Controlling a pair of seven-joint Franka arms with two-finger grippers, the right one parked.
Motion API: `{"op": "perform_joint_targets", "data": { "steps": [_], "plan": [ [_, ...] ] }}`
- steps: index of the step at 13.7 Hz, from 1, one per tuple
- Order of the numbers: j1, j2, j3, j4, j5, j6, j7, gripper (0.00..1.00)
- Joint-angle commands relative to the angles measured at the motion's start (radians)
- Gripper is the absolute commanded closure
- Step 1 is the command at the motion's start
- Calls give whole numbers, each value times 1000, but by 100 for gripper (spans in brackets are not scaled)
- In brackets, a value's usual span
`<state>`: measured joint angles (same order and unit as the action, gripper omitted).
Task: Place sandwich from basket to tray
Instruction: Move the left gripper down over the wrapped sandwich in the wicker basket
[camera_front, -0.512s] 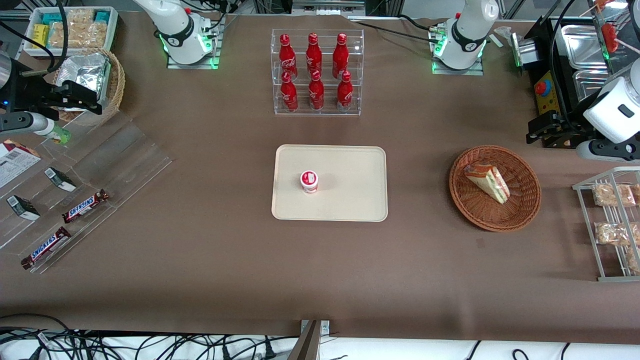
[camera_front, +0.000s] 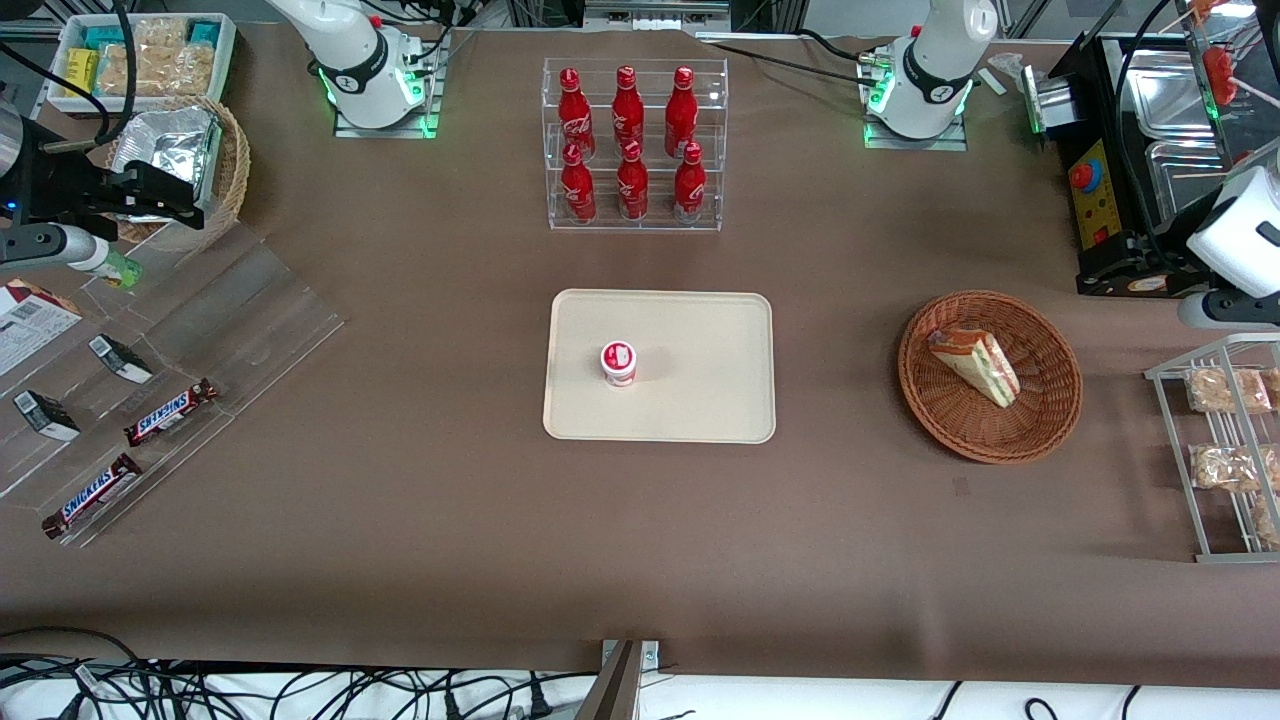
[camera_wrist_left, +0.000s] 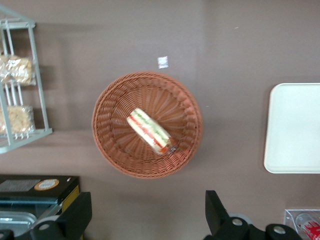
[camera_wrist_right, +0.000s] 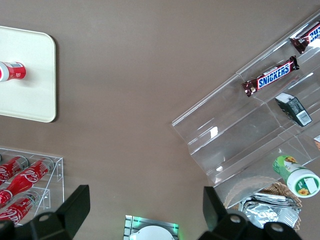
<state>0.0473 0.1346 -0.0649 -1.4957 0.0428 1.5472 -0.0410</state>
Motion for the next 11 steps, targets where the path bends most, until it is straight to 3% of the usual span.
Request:
{"op": "perform_joint_targets", "data": {
  "steps": [1,5,11],
  "plan": [
    [5,0,-4,-82,34,43,-126,0],
    [8,-19,-6,-282,49,233,-396,0],
    [29,-36,-7,-547,78,540,-594,0]
  ]
}}
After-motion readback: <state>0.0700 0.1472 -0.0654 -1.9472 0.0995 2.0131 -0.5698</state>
